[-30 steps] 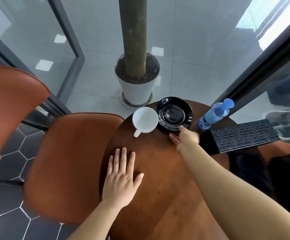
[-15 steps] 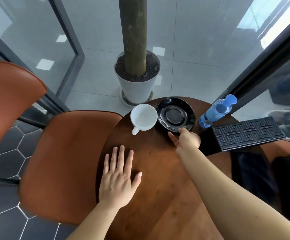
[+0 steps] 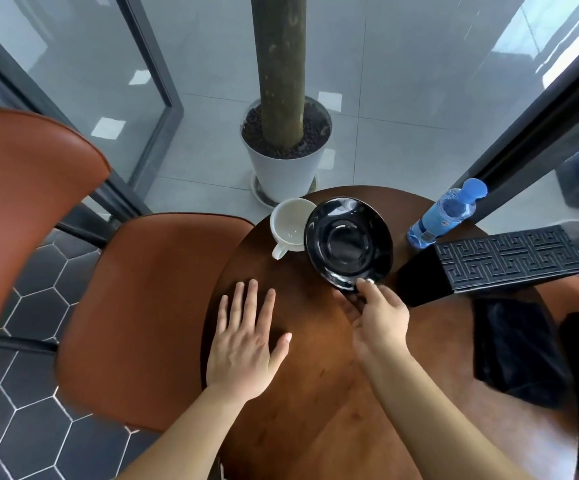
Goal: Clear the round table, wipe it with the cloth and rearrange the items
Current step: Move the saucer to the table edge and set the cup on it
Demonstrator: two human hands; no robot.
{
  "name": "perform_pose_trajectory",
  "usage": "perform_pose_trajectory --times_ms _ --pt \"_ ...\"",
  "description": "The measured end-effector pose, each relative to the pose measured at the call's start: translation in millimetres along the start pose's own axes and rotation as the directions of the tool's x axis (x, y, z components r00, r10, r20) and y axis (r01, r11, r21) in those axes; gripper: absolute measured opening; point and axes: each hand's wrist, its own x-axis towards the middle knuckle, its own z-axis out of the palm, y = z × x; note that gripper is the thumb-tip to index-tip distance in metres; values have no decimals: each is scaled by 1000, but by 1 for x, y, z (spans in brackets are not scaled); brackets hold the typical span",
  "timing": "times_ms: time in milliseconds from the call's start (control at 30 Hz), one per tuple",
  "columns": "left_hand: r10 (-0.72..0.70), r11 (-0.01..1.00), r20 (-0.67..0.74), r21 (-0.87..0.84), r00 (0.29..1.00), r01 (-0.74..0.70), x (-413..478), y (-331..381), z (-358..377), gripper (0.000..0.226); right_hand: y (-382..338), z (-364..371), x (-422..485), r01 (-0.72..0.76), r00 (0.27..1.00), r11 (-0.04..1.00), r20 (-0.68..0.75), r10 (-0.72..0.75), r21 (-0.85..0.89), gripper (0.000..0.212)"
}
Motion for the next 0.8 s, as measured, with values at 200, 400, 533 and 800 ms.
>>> perform_pose_trajectory --times_ms 200,400,533,800 --pt "-169 836 -265 -549 949 -5 0 -13 6 39 27 -42 -41 63 996 953 81 -41 -297 10" --pt "-500 365 0 -907 866 211 -14 -27 -40 30 41 -37 -41 144 974 797 225 -10 -586 9" --pt "-475 440 77 -842 876 312 -16 -37 -38 29 50 -25 -38 166 962 746 272 21 -645 8" --pt "-607 402 166 -780 777 481 -10 -44 -43 36 54 -17 -30 199 934 675 347 90 -710 10"
